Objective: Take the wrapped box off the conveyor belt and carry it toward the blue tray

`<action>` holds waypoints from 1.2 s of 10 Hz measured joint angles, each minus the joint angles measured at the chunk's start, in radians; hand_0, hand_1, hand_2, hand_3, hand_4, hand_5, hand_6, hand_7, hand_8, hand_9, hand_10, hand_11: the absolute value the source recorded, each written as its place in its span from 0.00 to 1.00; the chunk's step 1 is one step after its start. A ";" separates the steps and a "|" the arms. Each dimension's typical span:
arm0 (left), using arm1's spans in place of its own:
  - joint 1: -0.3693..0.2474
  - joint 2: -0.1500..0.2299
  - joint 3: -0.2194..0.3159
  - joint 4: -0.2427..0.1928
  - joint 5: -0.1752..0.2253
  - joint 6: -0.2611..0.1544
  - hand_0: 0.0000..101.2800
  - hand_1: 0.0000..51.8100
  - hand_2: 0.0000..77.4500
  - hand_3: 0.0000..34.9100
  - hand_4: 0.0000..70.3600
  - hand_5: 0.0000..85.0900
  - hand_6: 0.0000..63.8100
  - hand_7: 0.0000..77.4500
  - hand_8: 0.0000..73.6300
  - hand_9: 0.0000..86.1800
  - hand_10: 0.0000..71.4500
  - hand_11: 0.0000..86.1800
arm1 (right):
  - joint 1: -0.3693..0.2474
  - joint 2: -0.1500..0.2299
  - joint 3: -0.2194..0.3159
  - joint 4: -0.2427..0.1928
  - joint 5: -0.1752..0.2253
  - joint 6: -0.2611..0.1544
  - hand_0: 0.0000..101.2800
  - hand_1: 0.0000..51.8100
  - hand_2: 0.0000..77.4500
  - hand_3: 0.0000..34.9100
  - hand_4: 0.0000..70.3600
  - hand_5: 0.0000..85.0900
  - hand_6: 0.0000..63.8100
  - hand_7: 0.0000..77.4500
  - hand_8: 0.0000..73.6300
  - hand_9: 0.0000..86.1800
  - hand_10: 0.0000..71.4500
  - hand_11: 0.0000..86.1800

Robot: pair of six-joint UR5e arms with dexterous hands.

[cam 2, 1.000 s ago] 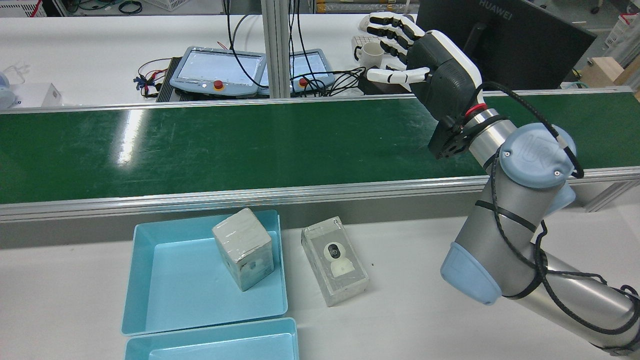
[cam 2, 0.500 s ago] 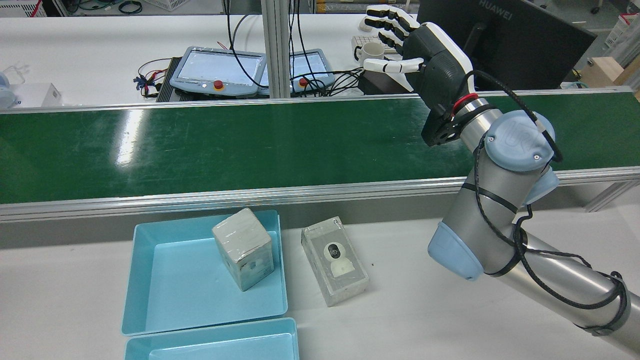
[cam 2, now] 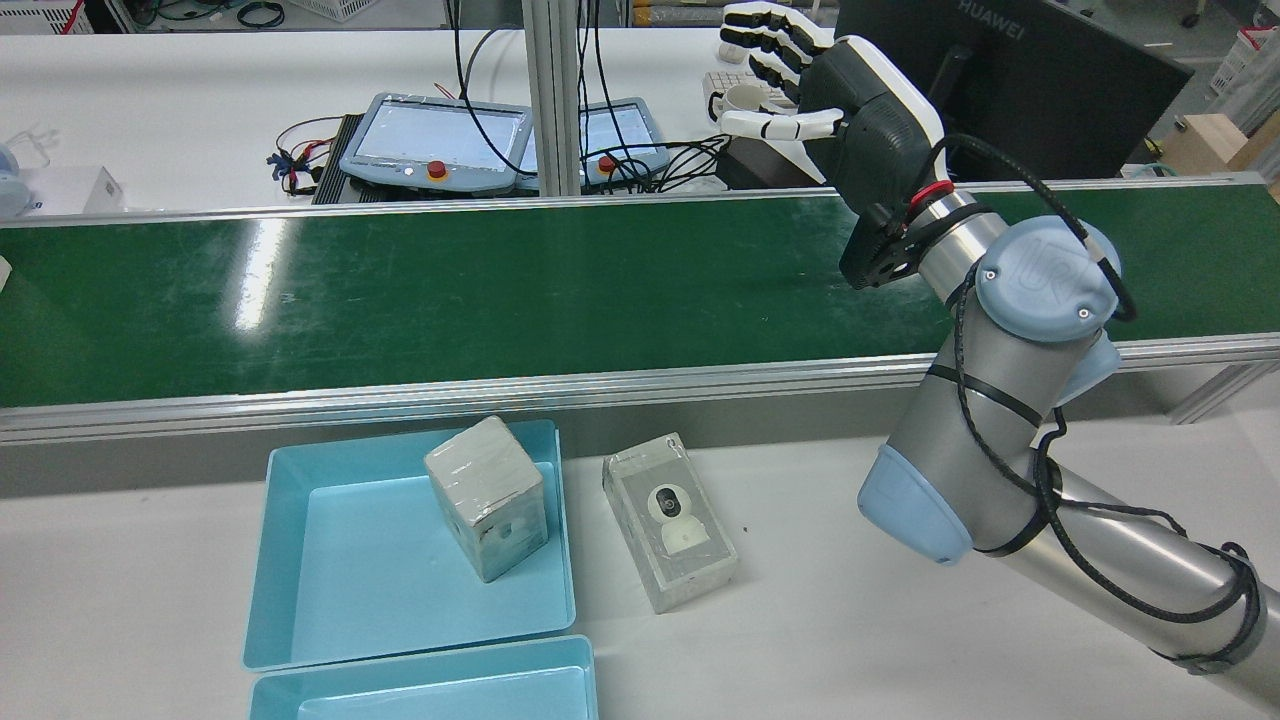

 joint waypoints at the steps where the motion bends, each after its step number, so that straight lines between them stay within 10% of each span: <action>1: 0.000 0.000 0.000 0.000 0.000 0.000 0.00 0.00 0.01 0.00 0.00 0.01 0.01 0.01 0.01 0.00 0.01 0.00 | -0.004 -0.003 0.004 0.000 -0.001 0.001 0.44 0.23 0.26 0.87 0.18 0.33 0.00 0.28 0.01 0.07 0.02 0.03; 12: 0.000 0.000 0.000 0.000 0.000 0.000 0.00 0.00 0.01 0.00 0.00 0.01 0.00 0.01 0.01 0.00 0.01 0.00 | -0.017 -0.051 0.045 0.002 0.000 0.023 0.41 0.20 0.22 0.87 0.09 0.30 0.00 0.25 0.00 0.06 0.02 0.04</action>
